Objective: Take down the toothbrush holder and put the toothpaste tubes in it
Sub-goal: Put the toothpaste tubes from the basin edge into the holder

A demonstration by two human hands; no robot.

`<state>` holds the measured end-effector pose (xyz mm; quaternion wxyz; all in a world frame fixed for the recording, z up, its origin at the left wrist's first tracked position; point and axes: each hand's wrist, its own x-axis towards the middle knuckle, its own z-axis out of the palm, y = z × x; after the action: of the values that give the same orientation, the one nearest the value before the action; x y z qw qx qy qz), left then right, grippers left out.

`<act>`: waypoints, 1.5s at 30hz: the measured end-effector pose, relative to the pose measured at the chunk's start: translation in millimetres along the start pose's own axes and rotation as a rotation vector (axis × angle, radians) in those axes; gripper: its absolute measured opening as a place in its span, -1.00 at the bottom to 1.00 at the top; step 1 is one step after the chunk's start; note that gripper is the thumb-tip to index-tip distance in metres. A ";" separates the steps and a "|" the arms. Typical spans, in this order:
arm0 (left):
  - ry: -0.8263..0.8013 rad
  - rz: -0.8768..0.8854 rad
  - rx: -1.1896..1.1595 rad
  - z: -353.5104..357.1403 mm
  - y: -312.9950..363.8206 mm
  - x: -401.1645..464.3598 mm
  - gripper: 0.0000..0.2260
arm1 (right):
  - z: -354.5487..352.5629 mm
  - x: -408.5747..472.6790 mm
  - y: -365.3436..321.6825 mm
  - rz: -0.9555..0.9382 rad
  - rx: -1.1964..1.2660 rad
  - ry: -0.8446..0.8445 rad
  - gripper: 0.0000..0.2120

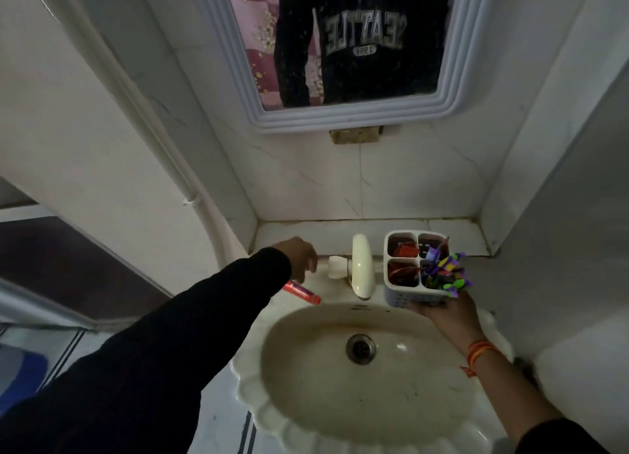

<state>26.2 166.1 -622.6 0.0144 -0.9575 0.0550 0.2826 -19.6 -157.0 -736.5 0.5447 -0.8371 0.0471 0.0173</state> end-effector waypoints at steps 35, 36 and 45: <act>0.494 0.330 -0.251 -121.3 134.3 -82.4 -0.79 | -5.2 -4.5 -9.6 -0.017 -0.008 -0.032 -0.43; 0.446 0.320 -0.238 -116.1 141.2 -75.0 -0.79 | -4.8 -3.9 -8.4 -0.011 -0.002 -0.034 -0.41; 0.276 0.211 -0.049 -89.1 172.0 -47.8 -0.83 | -5.0 -3.9 -7.2 0.012 0.023 -0.022 -0.35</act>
<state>14.9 -5.4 -521.1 -0.0463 -0.9762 0.1499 0.1496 -22.8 -158.4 -727.6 0.5547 -0.8302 0.0464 0.0294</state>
